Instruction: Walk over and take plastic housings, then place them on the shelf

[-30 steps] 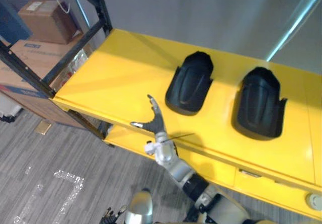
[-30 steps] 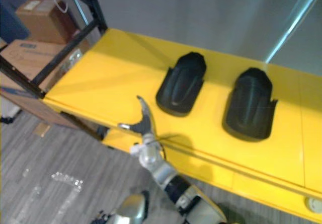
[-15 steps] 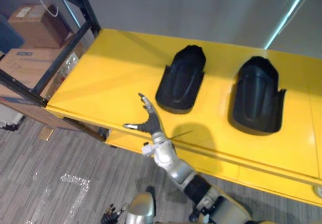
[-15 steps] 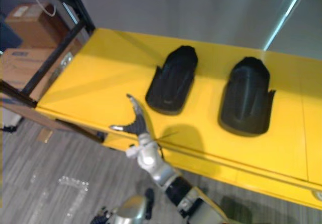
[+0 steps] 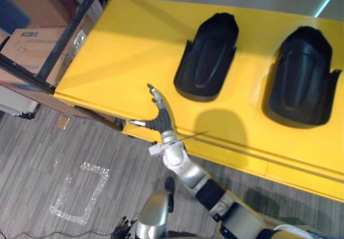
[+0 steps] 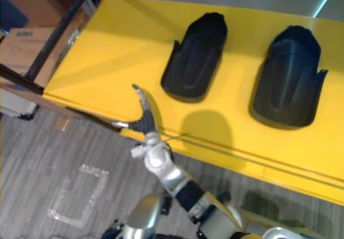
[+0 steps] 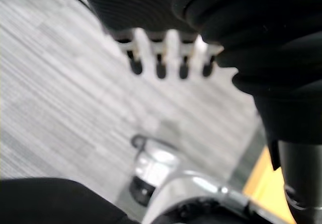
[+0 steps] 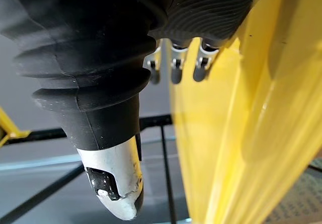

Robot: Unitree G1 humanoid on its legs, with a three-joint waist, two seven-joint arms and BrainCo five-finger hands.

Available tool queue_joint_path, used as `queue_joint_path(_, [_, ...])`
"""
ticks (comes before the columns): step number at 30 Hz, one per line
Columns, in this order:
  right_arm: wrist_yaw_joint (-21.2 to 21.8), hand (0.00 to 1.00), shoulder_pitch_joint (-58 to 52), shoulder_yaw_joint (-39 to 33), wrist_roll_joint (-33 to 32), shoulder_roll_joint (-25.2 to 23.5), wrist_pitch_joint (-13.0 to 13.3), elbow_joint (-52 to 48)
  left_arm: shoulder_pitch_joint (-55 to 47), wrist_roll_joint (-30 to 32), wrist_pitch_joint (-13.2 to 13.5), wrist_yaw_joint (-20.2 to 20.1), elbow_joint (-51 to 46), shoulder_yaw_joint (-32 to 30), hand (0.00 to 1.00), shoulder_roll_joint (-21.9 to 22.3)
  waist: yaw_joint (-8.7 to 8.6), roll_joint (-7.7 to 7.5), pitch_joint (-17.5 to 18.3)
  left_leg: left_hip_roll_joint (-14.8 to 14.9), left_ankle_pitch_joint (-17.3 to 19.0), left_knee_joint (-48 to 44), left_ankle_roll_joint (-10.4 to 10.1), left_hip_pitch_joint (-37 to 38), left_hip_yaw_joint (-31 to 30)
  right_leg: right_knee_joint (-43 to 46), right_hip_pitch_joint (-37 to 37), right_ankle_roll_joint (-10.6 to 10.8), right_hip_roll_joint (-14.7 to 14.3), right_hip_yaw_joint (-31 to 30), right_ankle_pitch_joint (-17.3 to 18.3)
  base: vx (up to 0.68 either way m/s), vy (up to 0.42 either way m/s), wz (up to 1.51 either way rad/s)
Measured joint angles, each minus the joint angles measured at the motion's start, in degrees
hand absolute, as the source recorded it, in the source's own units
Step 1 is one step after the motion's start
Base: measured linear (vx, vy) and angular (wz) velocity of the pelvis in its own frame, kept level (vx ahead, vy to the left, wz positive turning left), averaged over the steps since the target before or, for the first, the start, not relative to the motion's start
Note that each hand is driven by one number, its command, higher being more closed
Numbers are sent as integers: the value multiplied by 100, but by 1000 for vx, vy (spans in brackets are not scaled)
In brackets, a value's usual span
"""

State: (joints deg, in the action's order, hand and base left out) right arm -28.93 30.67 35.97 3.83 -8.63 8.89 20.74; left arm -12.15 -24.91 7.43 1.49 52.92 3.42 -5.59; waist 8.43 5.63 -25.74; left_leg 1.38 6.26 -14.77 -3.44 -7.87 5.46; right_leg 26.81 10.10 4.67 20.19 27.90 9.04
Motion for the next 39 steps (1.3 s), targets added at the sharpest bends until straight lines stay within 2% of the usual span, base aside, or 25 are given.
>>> queue_joint_path(7, [-243,0,132,-159,154,0,96,9,104,3,35,14,0,165,0,-75,-13,46,-34,3,27,-119,15,-131,17,70,88,-3,3,-3,2,20,1,2])
queue_joint_path(13, [-241,0,134,-224,215,1,149,32,145,-128,33,67,3,244,0,-91,-13,90,-68,8,167,-366,50,-252,34,149,139,-24,33,-42,23,-64,25,-2])
queue_joint_path(22, [-261,0,174,-338,265,1,124,31,145,-218,-2,52,4,283,0,-99,2,94,-69,-15,167,-409,58,-311,44,165,195,6,69,-90,3,-11,10,1])
queue_joint_path(30, [-621,0,366,-439,385,10,152,226,170,-225,18,59,21,399,0,-109,2,157,-99,-14,168,-415,58,-316,41,166,197,6,68,-89,3,0,0,0])
queue_joint_path(39, [-873,0,438,-725,602,22,216,299,318,-223,33,58,215,413,0,-121,2,157,-100,-12,185,-537,81,-424,-20,156,189,18,71,-24,-7,-12,9,2])
